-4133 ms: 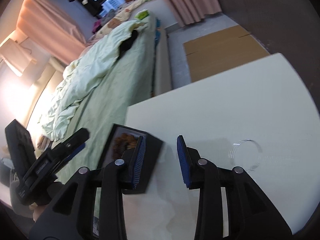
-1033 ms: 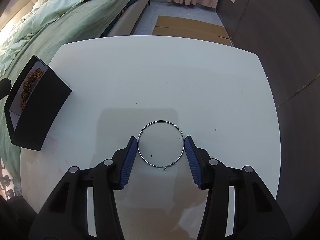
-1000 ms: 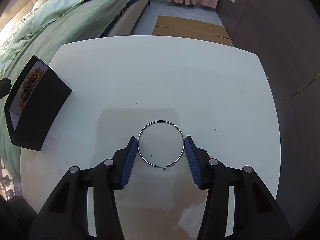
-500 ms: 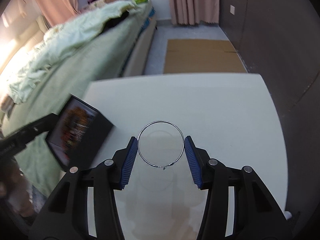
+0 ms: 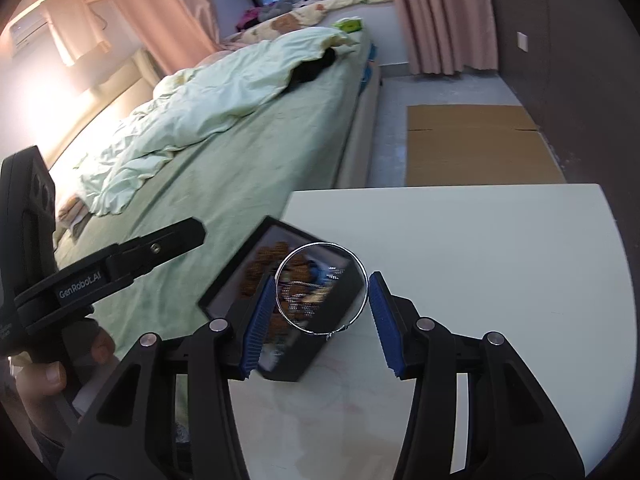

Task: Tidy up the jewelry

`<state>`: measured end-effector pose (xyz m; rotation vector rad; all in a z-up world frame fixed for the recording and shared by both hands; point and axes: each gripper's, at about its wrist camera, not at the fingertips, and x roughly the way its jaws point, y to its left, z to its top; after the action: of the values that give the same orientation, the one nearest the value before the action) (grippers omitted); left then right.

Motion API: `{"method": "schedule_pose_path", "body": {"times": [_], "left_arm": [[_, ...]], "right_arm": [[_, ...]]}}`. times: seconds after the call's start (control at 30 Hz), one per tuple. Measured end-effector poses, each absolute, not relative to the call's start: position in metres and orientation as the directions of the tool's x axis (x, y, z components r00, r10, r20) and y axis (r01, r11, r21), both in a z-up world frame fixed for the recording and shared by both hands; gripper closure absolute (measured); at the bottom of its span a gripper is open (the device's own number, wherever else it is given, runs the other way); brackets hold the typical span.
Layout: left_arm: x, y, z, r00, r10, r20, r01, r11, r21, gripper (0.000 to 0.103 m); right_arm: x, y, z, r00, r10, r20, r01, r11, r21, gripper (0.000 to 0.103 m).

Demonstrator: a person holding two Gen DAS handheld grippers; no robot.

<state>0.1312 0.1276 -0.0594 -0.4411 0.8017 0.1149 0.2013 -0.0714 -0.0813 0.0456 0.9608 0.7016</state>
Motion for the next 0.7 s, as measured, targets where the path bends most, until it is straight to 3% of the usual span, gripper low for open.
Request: {"method": "schedule_pose_path", "body": {"times": [0.2, 0.27, 0.3, 0.33, 0.7], "left_arm": [[0.125, 0.14, -0.055, 0.706, -0.057, -0.705, -0.284, 0.89, -0.357, 0.021], [0.123, 0.143, -0.054, 0.709, -0.054, -0.703, -0.289, 0.887, -0.359, 0.021], [0.123, 0.145, -0.053, 0.709, -0.054, -0.704, -0.291, 0.886, -0.36, 0.021], [0.122, 0.146, -0.053, 0.709, -0.053, -0.704, -0.293, 0.885, -0.361, 0.02], [0.113, 0.149, -0.048, 0.714, -0.039, -0.699, -0.304, 0.882, -0.36, 0.009]], "right_arm": [[0.197, -0.046, -0.089, 0.328, 0.619, -0.714, -0.542, 0.742, 0.394, 0.053], [0.198, -0.039, -0.094, 0.289, 0.627, -0.724, -0.536, 0.733, 0.42, 0.031], [0.199, -0.039, -0.095, 0.289, 0.623, -0.727, -0.523, 0.738, 0.425, 0.011], [0.198, -0.042, -0.095, 0.299, 0.627, -0.719, -0.514, 0.741, 0.432, 0.009], [0.204, -0.094, -0.081, 0.372, 0.59, -0.717, -0.443, 0.791, 0.422, 0.009]]}}
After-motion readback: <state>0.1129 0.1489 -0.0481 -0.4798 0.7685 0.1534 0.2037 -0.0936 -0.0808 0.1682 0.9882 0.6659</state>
